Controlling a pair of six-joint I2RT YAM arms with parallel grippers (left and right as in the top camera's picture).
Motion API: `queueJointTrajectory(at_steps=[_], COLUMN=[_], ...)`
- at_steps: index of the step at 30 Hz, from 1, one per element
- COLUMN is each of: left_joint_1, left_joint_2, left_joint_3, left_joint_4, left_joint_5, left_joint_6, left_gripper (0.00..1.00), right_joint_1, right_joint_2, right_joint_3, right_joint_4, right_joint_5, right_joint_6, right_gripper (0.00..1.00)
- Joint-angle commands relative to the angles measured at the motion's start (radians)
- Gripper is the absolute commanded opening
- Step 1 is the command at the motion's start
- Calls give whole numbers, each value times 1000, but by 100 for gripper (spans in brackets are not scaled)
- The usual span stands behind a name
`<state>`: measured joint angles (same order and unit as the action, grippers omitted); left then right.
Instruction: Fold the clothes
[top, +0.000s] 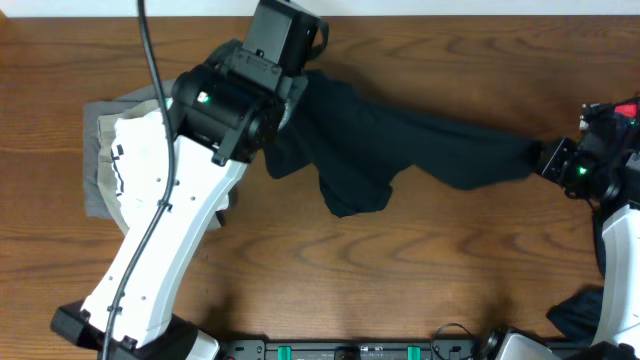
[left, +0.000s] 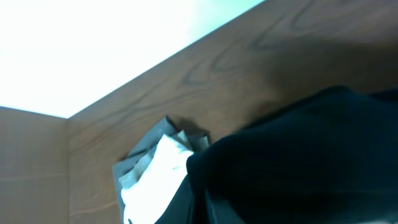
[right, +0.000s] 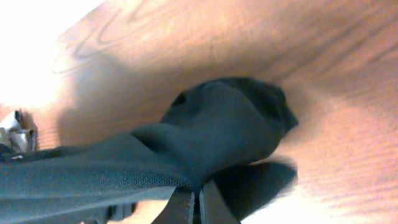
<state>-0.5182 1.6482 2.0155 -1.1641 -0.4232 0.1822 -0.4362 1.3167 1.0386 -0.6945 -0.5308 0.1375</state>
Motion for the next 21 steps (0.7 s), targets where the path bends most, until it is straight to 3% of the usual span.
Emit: queueJointTrajectory(at_steps=[1, 6, 14, 21], left_joint_1=[2, 2, 2, 2], left_joint_2=[-24, -34, -24, 6], left_joint_3=[3, 3, -4, -4], left_joint_4=[-34, -67, 5, 55], left_joint_5=[-34, -34, 68, 69], left_joint_6=[-12, -13, -11, -11], left_gripper=[6, 6, 6, 6], right_joint_1=[-14, -27, 4, 39], right_joint_2=[0, -6, -2, 65], right_joint_3=[7, 10, 9, 9], right_joint_4=[1, 23, 73, 171], right_joint_5=[10, 2, -77, -21], right_joint_6=[4, 23, -5, 44], right_gripper=[1, 1, 13, 1])
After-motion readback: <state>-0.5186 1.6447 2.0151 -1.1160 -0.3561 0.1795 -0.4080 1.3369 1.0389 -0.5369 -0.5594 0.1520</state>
